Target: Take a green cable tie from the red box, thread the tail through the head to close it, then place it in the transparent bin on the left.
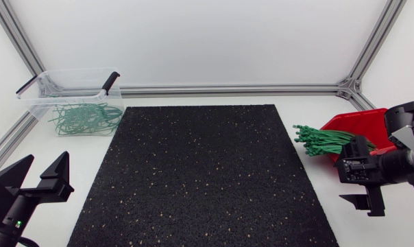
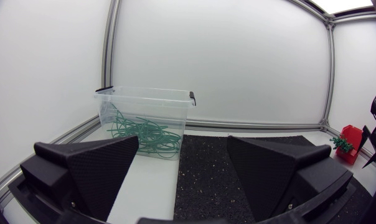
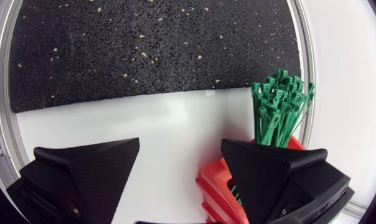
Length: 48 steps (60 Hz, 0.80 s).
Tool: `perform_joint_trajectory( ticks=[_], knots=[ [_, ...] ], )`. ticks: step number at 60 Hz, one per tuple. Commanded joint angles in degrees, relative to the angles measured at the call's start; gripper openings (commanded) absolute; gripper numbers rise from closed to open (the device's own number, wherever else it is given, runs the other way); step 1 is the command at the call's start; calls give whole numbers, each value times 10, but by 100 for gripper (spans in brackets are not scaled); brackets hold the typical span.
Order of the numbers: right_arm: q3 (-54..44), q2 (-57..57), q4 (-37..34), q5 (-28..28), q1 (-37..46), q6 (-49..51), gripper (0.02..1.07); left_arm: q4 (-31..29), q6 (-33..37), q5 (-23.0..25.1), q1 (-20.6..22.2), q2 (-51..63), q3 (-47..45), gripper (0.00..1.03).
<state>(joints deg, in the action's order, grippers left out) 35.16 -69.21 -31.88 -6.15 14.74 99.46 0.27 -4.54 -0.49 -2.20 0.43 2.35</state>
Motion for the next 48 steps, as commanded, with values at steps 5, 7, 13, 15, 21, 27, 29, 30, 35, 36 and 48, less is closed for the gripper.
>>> perform_joint_trajectory(
  ticks=[5, 7, 13, 15, 21, 27, 29, 30, 35, 36, 48],
  knots=[
    [25, -1, 7, -5, -9, -8, 98, -13, -11, -3, 0, 5, -22, 99],
    [28, -7, 13, -5, -10, -13, 98, -13, -11, -3, 0, 5, -22, 99],
    [39, -23, 36, -4, -14, -24, 98, -13, -11, -3, 0, 5, -23, 99],
    [44, -29, 42, -4, -15, -28, 98, -13, -11, -3, 0, 5, -22, 99],
    [63, -55, 52, -5, -15, -36, 98, -13, -11, -3, -1, 5, -23, 99],
    [75, -76, 59, -5, -15, -39, 98, -13, -11, -3, 1, 5, -22, 99],
    [78, -88, 59, -6, -15, -39, 98, -13, -11, -3, 1, 5, -22, 99],
    [79, -90, 59, -6, -15, -39, 98, -13, -11, -3, 1, 5, -23, 99],
    [76, -102, 55, -5, -15, -38, 98, -13, -11, -3, 2, 5, -22, 99],
    [72, -102, 53, -5, -15, -37, 98, -13, -11, -3, 2, 5, -23, 99],
    [39, -62, 21, 3, -10, -10, 98, -13, -11, -3, 2, 8, -22, 99]
  ],
)
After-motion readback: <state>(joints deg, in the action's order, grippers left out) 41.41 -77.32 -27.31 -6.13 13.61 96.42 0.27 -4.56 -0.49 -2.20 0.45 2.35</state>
